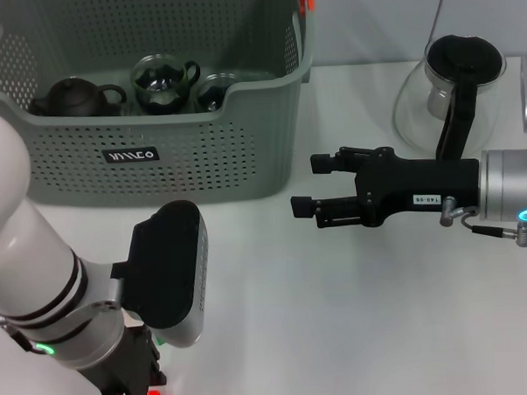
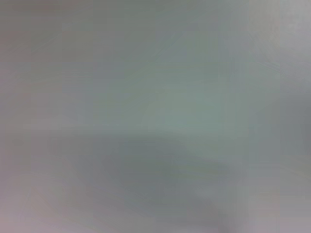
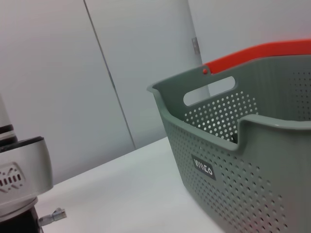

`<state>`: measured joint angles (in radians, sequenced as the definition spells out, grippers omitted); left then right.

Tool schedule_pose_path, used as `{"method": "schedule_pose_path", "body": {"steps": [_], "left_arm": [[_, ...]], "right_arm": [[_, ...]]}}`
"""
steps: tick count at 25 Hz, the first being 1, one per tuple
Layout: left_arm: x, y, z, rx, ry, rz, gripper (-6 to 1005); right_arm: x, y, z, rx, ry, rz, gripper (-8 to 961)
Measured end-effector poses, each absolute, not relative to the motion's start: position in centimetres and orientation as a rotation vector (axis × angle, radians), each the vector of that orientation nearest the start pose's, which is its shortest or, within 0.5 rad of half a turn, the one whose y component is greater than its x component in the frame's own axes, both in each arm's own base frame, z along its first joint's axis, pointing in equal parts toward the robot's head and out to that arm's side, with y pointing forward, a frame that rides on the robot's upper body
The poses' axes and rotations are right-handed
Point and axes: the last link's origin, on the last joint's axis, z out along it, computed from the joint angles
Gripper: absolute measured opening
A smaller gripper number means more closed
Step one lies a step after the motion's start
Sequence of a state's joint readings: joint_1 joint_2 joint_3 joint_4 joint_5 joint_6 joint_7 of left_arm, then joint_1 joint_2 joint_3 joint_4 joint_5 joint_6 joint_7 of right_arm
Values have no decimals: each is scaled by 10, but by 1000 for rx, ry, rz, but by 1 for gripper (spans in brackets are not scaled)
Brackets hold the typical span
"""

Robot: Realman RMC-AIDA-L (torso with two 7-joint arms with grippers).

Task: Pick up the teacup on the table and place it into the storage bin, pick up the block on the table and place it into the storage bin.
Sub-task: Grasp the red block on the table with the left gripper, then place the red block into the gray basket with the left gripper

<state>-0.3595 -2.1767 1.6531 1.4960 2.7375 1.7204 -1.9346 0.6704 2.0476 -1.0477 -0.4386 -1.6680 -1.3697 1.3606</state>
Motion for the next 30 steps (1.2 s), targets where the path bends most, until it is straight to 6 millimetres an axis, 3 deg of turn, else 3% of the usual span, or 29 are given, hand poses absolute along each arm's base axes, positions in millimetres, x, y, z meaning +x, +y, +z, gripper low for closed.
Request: {"method": "schedule_pose_path", "body": {"steps": [4,10,17,23,26,27,28,29,30], "left_arm": [[-210,265,-46,-3021,-54,961,435],[-210,268,-45,-3006,-83,953,206],[-194,268,-31,-3000,-56,879,181],[-158,276,23,-3006,-167,455,182],[-143,301,63,-2872,-283,207,183],[-143,301,63,-2872,-283,207,183],[-141,310,78,-2817,-313,134,183],[-137,331,111,-2716,-350,-33,183],[-135,334,114,-2708,-347,-47,183]], "right_arm": [[213,357,-48,-2809,608,771,915],[213,357,-48,-2810,606,772,915],[214,356,-48,-2810,607,775,915],[214,355,-48,-2810,608,776,915],[215,355,-47,-2811,606,776,915],[215,355,-47,-2812,606,775,915],[215,355,-47,-2813,606,774,915],[215,355,-47,-2814,605,773,915],[215,355,-47,-2817,604,772,915]]}}
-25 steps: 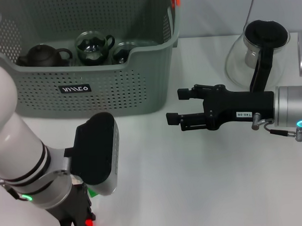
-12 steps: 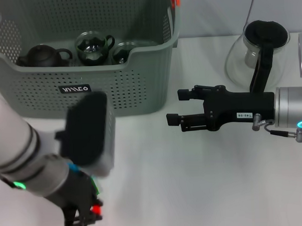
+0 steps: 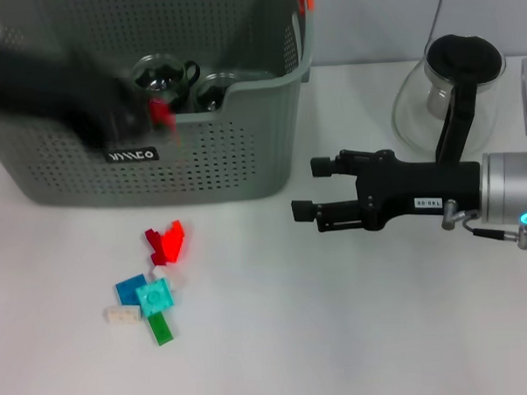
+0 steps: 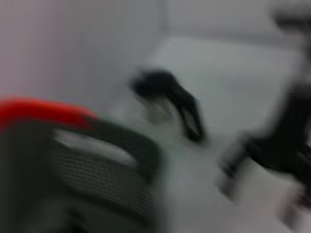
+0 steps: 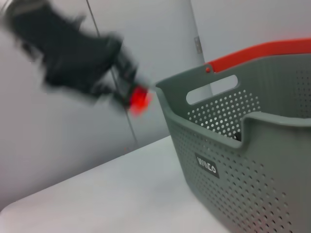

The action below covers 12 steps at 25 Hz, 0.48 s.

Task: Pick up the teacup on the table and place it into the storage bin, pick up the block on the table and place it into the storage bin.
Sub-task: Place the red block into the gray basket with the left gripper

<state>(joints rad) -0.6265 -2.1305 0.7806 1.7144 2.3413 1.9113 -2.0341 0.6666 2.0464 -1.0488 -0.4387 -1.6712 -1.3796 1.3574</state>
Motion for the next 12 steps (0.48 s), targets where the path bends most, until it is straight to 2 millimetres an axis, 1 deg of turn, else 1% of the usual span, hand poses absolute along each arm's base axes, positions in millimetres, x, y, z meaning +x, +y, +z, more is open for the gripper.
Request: {"method": "schedule_pose_path", "body": {"steps": [2,3,4,5,6,7,10,12], "left_arm": [[-136,361,137,-2636,-387,-135,182],[-138,375,143,-2610,-419,-154,182],[-139,385,146,-2593,-438,-166,181],[-142,400,147,-2566,-480,-188,181],[-143,410,149,-2541,-502,-204,182],[-146,424,147,-2513,-538,-222,184],[-156,449,139,-2441,-607,-231,188],[-160,456,135,-2405,-628,-215,191]], "right_arm": [[215,355,-47,-2819,603,768,915],[215,355,-47,-2821,601,767,915],[215,355,-47,-2820,601,766,915],[215,355,-47,-2820,599,765,915],[215,355,-47,-2820,599,765,915],[215,355,-47,-2821,598,764,915],[214,355,-47,-2825,598,762,915],[214,356,-47,-2825,598,761,915]]}}
